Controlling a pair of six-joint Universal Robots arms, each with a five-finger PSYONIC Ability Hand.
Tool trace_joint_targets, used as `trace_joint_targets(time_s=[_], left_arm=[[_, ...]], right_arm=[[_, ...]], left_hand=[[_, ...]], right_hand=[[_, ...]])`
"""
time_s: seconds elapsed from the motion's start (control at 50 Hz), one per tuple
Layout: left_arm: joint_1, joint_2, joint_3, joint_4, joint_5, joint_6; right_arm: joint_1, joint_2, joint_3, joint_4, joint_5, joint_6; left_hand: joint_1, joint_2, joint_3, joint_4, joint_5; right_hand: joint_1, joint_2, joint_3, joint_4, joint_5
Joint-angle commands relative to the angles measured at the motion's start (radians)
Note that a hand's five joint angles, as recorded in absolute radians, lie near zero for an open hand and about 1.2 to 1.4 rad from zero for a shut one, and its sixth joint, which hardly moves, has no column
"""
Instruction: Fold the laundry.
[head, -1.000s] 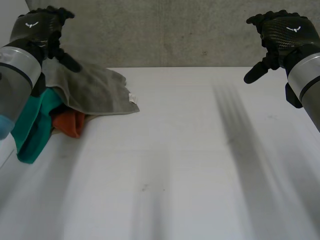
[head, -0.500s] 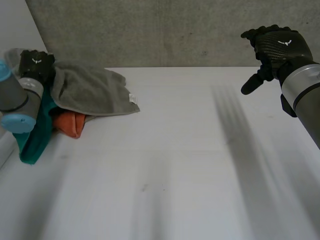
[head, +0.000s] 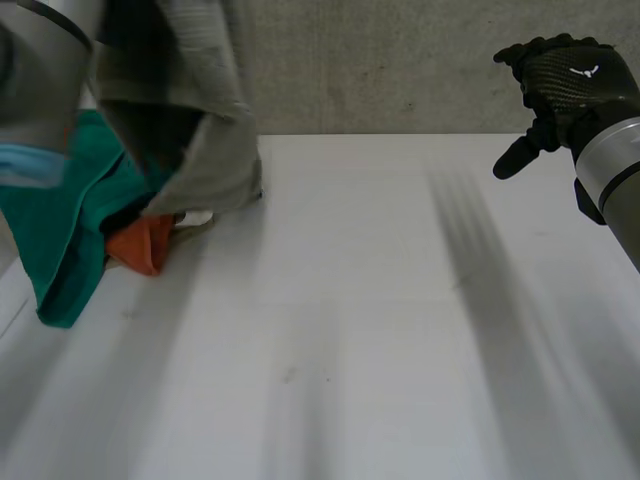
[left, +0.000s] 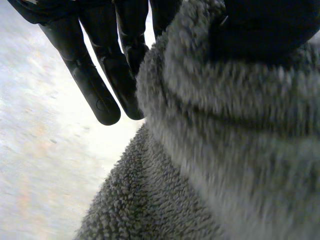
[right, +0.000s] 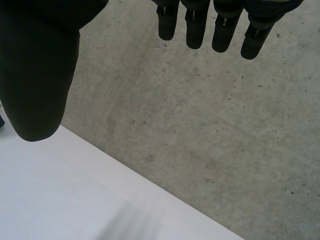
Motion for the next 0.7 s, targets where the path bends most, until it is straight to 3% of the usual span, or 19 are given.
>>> trace_joint_targets(time_s=[0.02, 0.16, 0.32, 0.38, 0.54, 0.7], left_arm=[[-0.123, -0.23, -0.085, -0.043, -0.004, 0.012], [-0.149, -0.376, -0.107, -0.144, -0.021, 0.03], [-0.157, -0.362, -0.139, -0.186, -0.023, 0.096], [-0.155, -0.312, -0.183, -0.191, -0.021, 0.125], [-0.161, -0.207, -0.272, -0.189, -0.019, 0.139], [-0.164, -0.158, -0.289, -0.189, -0.021, 0.141]], right_arm=[[-0.002, -0.002, -0.006, 0.0, -0.001, -0.003], [-0.002, 0.004, -0.013, 0.023, -0.006, -0.03], [0.013, 0.079, 0.01, 0.167, -0.046, -0.109], [0.022, 0.116, 0.04, 0.2, -0.043, -0.036], [0.14, 0.281, 0.113, 0.124, -0.105, 0.464], [0.277, 0.508, -0.002, 0.023, -0.123, 0.583]], left_hand=[[0.327, 0.208, 0.2, 0.199, 0.218], [0.327, 0.208, 0.2, 0.199, 0.218], [0.327, 0.208, 0.2, 0.199, 0.218], [0.327, 0.208, 0.2, 0.199, 0.218], [0.327, 0.208, 0.2, 0.199, 0.218], [0.327, 0.208, 0.2, 0.199, 0.218]], right_hand=[[-0.049, -0.033, -0.032, -0.032, -0.046], [-0.049, -0.033, -0.032, -0.032, -0.046], [-0.049, -0.033, -0.032, -0.032, -0.046], [-0.049, -0.033, -0.032, -0.032, -0.046], [-0.049, -0.033, -0.032, -0.032, -0.046], [-0.049, -0.033, -0.032, -0.032, -0.046]])
